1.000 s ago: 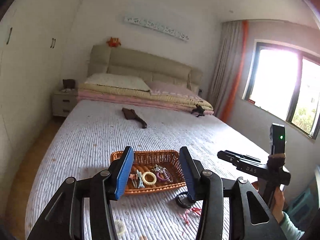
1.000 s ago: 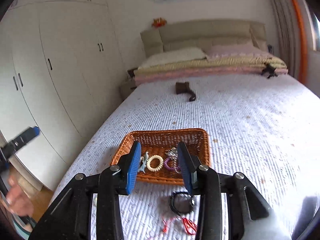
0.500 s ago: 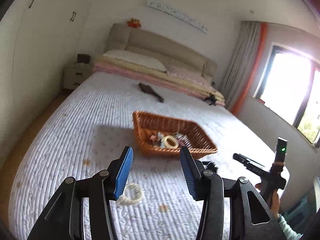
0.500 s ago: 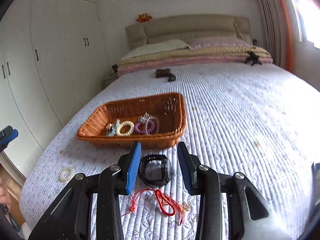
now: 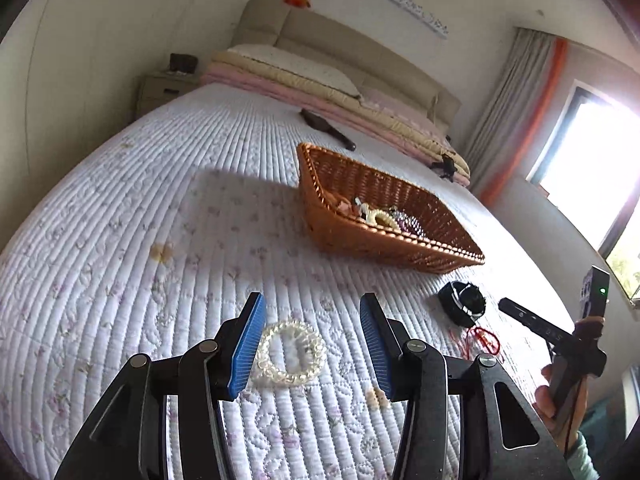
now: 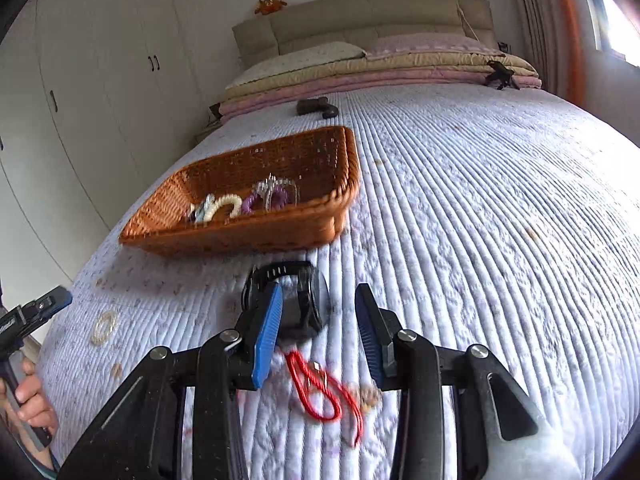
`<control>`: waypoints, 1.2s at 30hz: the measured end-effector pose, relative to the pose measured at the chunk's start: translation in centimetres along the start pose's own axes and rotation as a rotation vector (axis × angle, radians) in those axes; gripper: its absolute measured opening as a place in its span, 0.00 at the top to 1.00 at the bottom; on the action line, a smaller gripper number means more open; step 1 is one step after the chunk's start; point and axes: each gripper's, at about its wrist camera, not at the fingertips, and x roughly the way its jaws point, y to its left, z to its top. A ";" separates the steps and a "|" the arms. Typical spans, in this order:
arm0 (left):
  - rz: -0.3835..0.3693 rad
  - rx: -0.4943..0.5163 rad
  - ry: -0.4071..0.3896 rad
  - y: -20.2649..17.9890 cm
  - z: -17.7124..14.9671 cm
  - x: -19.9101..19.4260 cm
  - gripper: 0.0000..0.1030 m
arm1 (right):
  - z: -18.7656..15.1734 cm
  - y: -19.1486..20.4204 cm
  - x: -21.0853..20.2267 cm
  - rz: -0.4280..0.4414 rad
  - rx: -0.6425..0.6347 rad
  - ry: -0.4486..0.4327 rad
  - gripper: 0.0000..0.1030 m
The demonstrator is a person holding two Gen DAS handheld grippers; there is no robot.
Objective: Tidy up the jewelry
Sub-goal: 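Grasp the clear bead bracelet with the left tool while the right tool grasps the red string bracelet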
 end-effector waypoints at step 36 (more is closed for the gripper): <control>0.209 0.224 0.130 -3.4 -2.4 3.3 0.91 | -3.5 1.7 -2.5 0.020 -0.130 -0.031 0.94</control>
